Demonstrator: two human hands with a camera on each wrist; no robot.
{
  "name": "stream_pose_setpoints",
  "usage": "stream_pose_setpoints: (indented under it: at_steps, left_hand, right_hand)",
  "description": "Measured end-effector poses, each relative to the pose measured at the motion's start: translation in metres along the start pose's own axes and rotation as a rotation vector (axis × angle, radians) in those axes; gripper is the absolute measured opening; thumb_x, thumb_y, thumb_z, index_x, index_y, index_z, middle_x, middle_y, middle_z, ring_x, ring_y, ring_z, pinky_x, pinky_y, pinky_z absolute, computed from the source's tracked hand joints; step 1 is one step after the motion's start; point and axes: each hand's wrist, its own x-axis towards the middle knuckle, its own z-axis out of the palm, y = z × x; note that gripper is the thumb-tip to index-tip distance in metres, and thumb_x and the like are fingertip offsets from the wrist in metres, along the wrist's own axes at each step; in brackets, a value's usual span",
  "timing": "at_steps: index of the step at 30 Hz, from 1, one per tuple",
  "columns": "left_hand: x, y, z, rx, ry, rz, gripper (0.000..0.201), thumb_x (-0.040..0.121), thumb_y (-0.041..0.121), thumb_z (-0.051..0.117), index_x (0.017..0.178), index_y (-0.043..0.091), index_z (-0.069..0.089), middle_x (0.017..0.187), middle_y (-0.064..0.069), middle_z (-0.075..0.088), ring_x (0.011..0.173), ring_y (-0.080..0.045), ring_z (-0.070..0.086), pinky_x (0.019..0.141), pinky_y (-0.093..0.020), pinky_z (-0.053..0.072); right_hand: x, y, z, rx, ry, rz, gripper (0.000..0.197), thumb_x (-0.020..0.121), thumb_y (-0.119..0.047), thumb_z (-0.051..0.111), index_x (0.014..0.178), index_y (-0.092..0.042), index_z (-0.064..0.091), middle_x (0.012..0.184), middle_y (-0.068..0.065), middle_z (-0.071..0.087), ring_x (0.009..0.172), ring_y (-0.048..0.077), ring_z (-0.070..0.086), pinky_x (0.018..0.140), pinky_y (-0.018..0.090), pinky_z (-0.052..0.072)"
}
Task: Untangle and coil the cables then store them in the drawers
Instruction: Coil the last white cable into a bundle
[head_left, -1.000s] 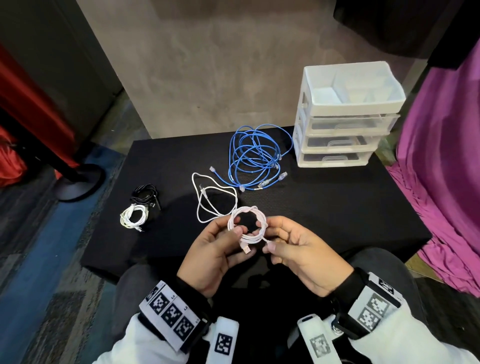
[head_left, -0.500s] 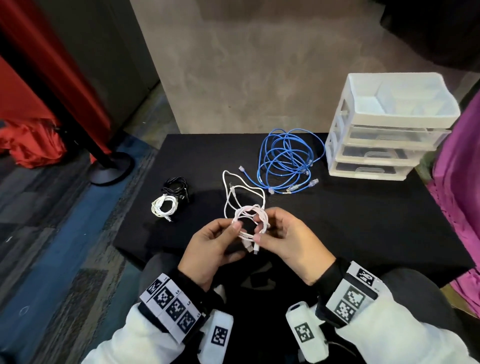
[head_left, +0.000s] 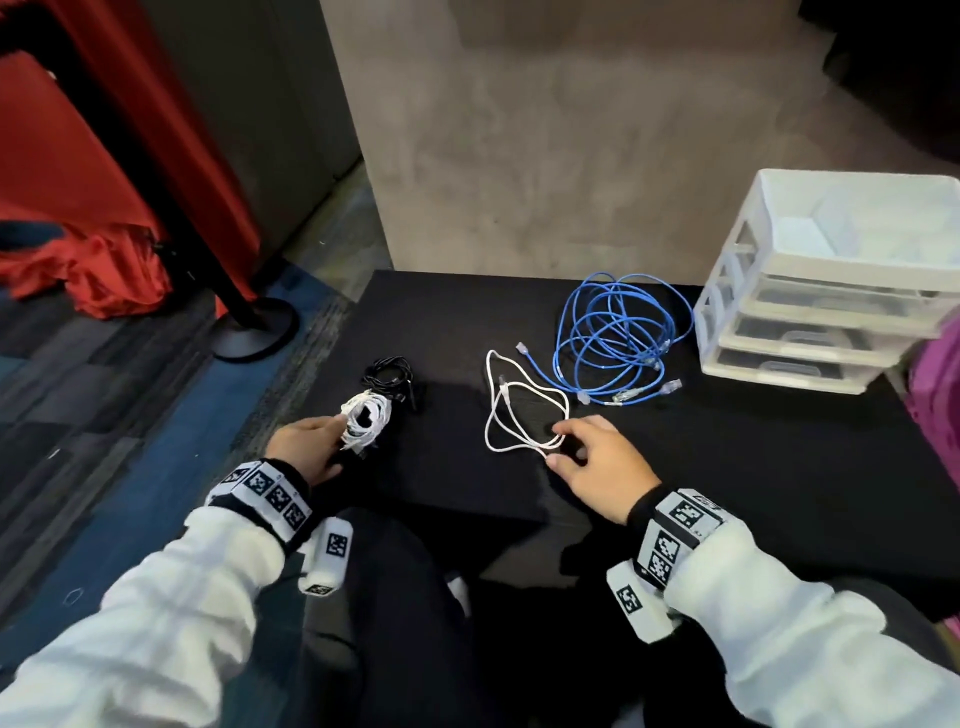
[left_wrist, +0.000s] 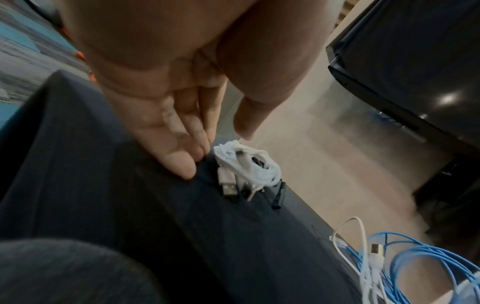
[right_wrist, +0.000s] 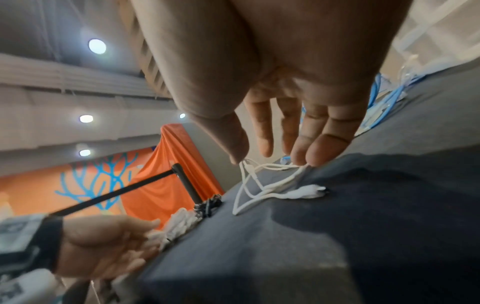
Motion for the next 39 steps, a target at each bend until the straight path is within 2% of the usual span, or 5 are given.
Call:
stream_pose_setpoints:
  at_steps: [8, 15, 22, 33, 39]
  left_hand:
    - [-0.04, 0.016, 0.023, 0.166, 0.29, 0.4, 0.022, 0.094, 0.026, 0.067, 0.112, 0.015, 0.071, 0.105, -0.006, 0.071, 0.096, -0.018, 0.064, 0.089, -0.029, 0.047]
    - [-0.119, 0.02, 0.105, 0.188, -0.177, 0.552, 0.011, 0.097, 0.023, 0.065, 0.096, 0.024, 0.076, 0.087, 0.009, 0.074, 0.086, -0.01, 0.068, 0.084, -0.022, 0.052]
    - [-0.159, 0.027, 0.147, 0.359, -0.509, 1.12, 0.034, 0.096, 0.022, 0.057, 0.128, 0.03, 0.068, 0.128, 0.015, 0.065, 0.127, 0.0, 0.052, 0.112, -0.019, 0.034]
    - [-0.194, 0.047, 0.141, 0.234, -0.898, 0.733, 0.021, 0.104, 0.027, 0.05, 0.095, 0.017, 0.065, 0.077, -0.005, 0.061, 0.076, -0.015, 0.056, 0.078, -0.026, 0.046]
    - [-0.217, 0.078, 0.124, -0.449, -1.119, 0.141, 0.014, 0.09, 0.019, 0.048, 0.077, 0.015, 0.051, 0.064, 0.002, 0.037, 0.053, -0.013, 0.041, 0.065, -0.031, 0.054]
  right_hand:
    - [0.001, 0.014, 0.005, -0.225, -0.072, 0.038, 0.018, 0.087, -0.028, 0.072, 0.103, -0.032, 0.064, 0.109, -0.006, 0.044, 0.106, 0.023, 0.054, 0.095, 0.036, 0.049]
    - [-0.026, 0.015, -0.009, -0.084, -0.062, -0.063, 0.017, 0.084, -0.019, 0.071, 0.077, -0.03, 0.061, 0.087, -0.007, 0.053, 0.075, 0.007, 0.055, 0.08, 0.029, 0.049]
    - [-0.072, -0.009, -0.059, 0.115, 0.181, -0.238, 0.014, 0.097, -0.017, 0.062, 0.092, -0.028, 0.056, 0.09, -0.012, 0.062, 0.091, 0.01, 0.056, 0.083, 0.024, 0.042]
    - [-0.078, -0.013, -0.116, 0.363, 0.462, -0.237, 0.007, 0.097, -0.019, 0.066, 0.091, -0.023, 0.067, 0.08, 0.002, 0.065, 0.074, 0.024, 0.058, 0.076, 0.042, 0.051]
    - [-0.081, 0.003, -0.099, 0.201, 0.277, -0.119, 0.026, 0.097, -0.042, 0.065, 0.084, -0.021, 0.071, 0.064, -0.003, 0.058, 0.061, 0.001, 0.047, 0.066, 0.033, 0.044]
